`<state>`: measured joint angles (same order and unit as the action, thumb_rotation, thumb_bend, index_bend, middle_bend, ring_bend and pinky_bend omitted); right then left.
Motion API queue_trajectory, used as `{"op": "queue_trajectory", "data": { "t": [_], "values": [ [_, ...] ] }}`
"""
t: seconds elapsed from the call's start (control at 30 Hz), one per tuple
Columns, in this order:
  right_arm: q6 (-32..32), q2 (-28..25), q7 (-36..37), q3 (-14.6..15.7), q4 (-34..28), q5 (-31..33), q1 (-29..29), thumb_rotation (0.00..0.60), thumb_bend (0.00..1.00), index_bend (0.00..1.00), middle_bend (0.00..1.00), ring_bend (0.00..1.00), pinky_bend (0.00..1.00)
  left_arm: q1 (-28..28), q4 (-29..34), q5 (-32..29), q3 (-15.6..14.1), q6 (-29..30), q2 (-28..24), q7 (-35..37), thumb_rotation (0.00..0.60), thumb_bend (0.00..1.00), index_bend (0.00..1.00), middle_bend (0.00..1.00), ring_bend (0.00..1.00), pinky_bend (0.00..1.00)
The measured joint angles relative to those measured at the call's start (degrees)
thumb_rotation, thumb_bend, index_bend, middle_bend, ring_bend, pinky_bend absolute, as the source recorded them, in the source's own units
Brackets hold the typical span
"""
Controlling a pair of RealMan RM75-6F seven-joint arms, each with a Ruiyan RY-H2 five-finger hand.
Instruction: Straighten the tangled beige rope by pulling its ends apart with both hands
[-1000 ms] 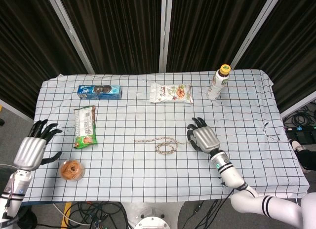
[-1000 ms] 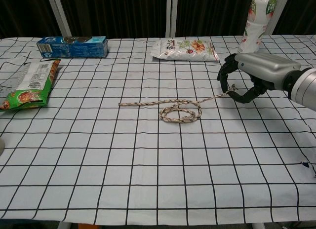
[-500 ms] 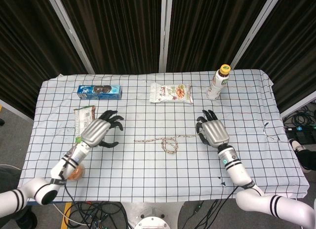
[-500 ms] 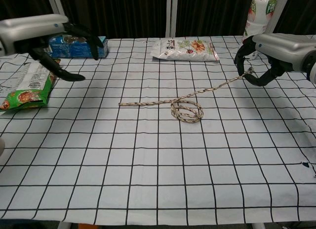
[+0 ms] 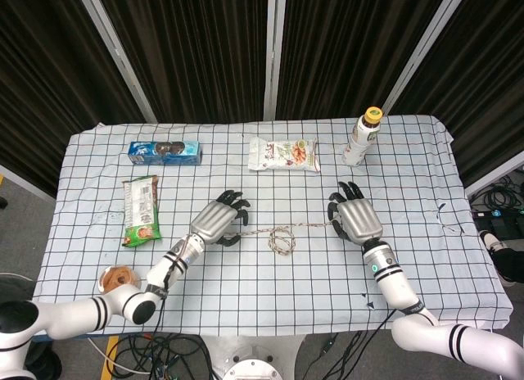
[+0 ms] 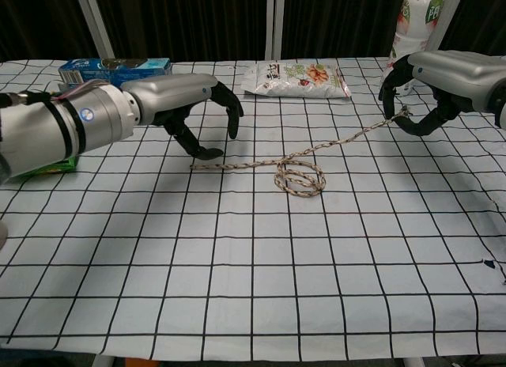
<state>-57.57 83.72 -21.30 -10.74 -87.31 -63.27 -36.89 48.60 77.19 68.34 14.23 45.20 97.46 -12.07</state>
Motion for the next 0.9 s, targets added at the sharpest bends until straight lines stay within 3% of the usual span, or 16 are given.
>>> {"op": "queue_trajectory", "data": {
  "t": [0.4, 0.9],
  "values": [
    [0.3, 0.7, 1.1, 0.6, 0.9, -0.1, -0.2, 0.6, 0.46, 0.61, 0.26, 0.0, 0.01, 1.9, -5.4, -6.1, -1.9, 2.8, 6.0, -9.1, 0.6, 0.29, 0.47, 0.17, 0.03, 0.0],
    [0.5, 0.9, 2.6, 1.1, 1.8, -0.5, -0.1, 0.6, 0.46, 0.61, 0.26, 0.0, 0.01, 1.2, -7.8, -6.7, -3.1, 4.2, 7.7, -9.5, 0.6, 0.29, 0.5, 0.17, 0.03, 0.0]
  ]
}}
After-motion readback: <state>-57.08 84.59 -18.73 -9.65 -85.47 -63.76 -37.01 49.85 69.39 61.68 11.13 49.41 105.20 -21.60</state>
